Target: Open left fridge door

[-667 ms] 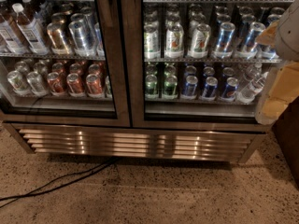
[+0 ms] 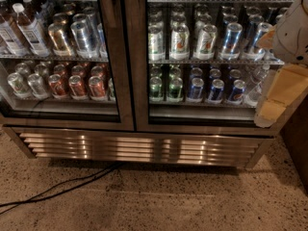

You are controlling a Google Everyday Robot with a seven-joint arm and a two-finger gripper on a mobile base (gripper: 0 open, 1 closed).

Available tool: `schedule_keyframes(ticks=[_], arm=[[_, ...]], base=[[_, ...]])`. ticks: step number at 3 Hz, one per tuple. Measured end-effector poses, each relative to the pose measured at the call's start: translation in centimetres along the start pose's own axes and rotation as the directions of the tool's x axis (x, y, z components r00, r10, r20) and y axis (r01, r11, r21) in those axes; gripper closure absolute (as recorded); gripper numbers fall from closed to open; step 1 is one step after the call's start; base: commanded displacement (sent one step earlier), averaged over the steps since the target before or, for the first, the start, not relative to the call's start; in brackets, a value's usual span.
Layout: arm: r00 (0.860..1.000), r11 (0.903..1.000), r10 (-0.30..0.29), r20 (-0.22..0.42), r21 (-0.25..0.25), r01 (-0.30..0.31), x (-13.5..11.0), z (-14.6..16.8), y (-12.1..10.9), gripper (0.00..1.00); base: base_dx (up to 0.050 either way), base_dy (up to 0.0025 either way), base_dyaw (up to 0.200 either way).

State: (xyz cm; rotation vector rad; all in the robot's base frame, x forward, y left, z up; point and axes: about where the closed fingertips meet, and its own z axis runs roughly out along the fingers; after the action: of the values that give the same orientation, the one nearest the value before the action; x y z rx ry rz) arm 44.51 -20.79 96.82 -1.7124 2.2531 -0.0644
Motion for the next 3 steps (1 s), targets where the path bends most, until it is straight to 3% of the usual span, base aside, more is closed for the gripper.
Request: schedule_keyframes(ticks=[2,3], arm=[[0.997,0.9914,-0.047,0.053,-0.12,0.053,-6.9,6.1,1.3,0.0],[0.98,0.9829,-0.054,0.193,-0.163,0.086,-9.2,7.3,1.5,0.0]], base=[[0.0,0.0,0.0],[0.0,0.0,0.0]])
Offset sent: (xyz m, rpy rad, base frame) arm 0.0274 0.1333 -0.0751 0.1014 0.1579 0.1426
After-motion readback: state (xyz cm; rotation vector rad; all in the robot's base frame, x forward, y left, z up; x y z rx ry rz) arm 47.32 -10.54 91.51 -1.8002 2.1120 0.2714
